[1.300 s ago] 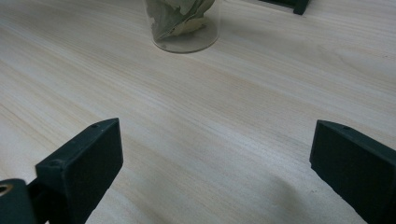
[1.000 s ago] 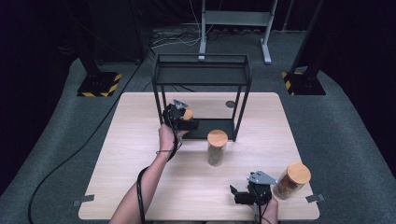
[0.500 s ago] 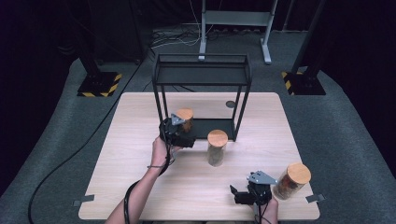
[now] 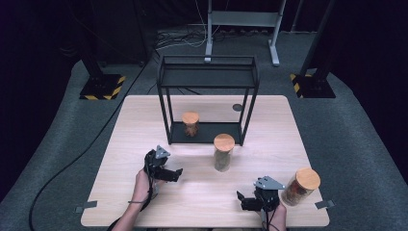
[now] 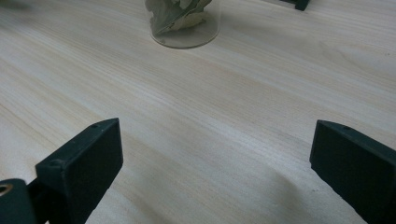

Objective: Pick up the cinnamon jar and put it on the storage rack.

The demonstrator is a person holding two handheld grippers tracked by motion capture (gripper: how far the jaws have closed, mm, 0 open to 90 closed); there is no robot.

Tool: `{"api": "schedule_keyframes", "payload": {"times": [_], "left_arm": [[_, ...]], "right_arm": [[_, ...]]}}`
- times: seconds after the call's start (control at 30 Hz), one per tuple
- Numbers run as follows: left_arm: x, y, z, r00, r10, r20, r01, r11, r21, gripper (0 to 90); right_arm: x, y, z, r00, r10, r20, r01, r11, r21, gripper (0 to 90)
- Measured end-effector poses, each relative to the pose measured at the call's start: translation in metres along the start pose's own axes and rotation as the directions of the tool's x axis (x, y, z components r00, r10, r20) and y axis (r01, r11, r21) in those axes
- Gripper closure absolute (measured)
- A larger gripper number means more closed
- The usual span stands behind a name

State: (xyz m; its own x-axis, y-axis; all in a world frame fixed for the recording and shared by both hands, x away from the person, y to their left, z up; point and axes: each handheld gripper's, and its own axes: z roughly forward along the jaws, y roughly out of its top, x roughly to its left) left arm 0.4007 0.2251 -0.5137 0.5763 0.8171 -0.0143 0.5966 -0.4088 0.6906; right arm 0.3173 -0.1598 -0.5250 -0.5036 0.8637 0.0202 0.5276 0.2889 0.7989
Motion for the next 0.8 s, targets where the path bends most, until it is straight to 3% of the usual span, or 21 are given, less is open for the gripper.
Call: {"api": "schedule_keyframes", "payload": {"times": [0.17, 0.43, 0.6, 0.8], "left_arm": [[0.002, -0.029, -0.012, 0.9998, -0.016, -0.013, 0.016, 0.9997, 0.017, 0.0], [0.007, -0.063, -0.037, 0.9975, -0.042, -0.058, 0.04, 0.9989, -0.026, 0.0], [0.009, -0.075, -0.049, 0.9972, -0.045, -0.059, 0.044, 0.9987, -0.028, 0.0], [0.008, -0.083, -0.056, 0.9933, -0.077, -0.087, 0.074, 0.9968, -0.031, 0.0]], "right_arm": [[0.0, 0.0, 0.0, 1.0, 0.0, 0.001, 0.0, 1.0, 0.002, 1.8], [0.0, 0.0, 0.001, 1.0, -0.004, 0.0, 0.004, 1.0, 0.011, 1.8], [0.0, 0.001, 0.001, 1.0, -0.004, -0.003, 0.004, 1.0, 0.015, 1.8], [0.001, 0.001, 0.002, 0.9999, -0.006, 0.008, 0.006, 1.0, 0.019, 1.7]]}}
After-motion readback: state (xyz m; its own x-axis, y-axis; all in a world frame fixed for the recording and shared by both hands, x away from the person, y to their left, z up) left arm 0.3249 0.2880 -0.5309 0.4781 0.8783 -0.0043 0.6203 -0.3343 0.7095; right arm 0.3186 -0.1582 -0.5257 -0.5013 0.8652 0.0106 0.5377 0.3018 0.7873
